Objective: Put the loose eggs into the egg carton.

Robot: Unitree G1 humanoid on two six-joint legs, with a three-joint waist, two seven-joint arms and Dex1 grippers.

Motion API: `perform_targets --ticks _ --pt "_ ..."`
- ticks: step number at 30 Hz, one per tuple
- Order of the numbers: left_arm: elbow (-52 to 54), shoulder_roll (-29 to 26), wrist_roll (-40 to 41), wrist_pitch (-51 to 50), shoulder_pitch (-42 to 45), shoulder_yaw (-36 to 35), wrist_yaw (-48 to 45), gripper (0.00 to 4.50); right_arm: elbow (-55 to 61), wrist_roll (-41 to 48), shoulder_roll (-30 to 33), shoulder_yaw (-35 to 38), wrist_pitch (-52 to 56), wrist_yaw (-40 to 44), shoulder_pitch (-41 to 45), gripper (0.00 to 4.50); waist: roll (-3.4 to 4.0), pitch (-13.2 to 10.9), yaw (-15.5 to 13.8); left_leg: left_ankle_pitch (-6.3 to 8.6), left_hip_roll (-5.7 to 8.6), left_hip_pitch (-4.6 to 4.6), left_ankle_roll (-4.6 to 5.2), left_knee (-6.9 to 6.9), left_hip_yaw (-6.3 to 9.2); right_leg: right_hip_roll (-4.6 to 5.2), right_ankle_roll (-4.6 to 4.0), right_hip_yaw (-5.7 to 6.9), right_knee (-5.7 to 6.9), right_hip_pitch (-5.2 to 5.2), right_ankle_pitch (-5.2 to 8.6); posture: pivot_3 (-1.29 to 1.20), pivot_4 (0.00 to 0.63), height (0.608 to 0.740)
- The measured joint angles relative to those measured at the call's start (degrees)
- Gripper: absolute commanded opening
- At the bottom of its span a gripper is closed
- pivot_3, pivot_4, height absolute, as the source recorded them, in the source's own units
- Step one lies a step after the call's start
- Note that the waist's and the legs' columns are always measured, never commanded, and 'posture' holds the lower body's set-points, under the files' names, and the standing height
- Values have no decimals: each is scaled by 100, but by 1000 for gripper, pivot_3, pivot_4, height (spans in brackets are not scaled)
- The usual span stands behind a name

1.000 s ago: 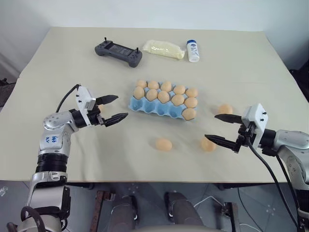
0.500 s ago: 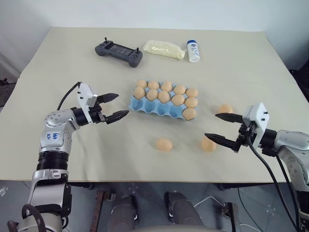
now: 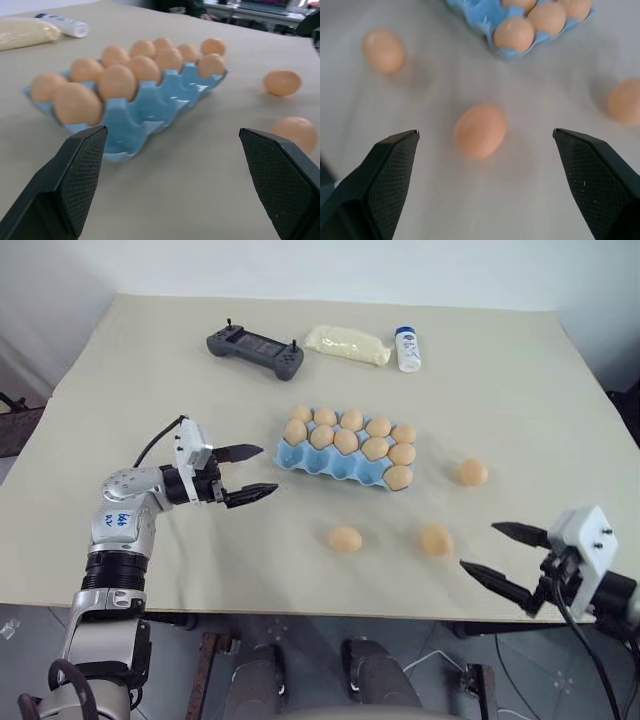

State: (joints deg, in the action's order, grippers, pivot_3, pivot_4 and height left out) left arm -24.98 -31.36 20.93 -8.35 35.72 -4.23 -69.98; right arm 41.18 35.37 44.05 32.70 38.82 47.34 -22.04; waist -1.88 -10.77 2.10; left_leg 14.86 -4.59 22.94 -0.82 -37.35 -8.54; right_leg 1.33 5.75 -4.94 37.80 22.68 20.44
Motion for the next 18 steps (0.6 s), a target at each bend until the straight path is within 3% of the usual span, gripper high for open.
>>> perform_targets --ticks 5,18 --pt "1 64 11 -3 0 106 -344 4490 160 11 -198 -92 20 -392 66 4500 -6 3 56 0 3 -9 46 4 2 13 0 2 -8 -12 -26 0 150 740" --pt "395 73 19 -97 -494 285 -679 4490 -1099 -408 -571 -1717 -150 -935 1556 4500 -6 4 107 -7 -8 5 46 19 2 19 -7 2 -23 6 -40 0 150 740"
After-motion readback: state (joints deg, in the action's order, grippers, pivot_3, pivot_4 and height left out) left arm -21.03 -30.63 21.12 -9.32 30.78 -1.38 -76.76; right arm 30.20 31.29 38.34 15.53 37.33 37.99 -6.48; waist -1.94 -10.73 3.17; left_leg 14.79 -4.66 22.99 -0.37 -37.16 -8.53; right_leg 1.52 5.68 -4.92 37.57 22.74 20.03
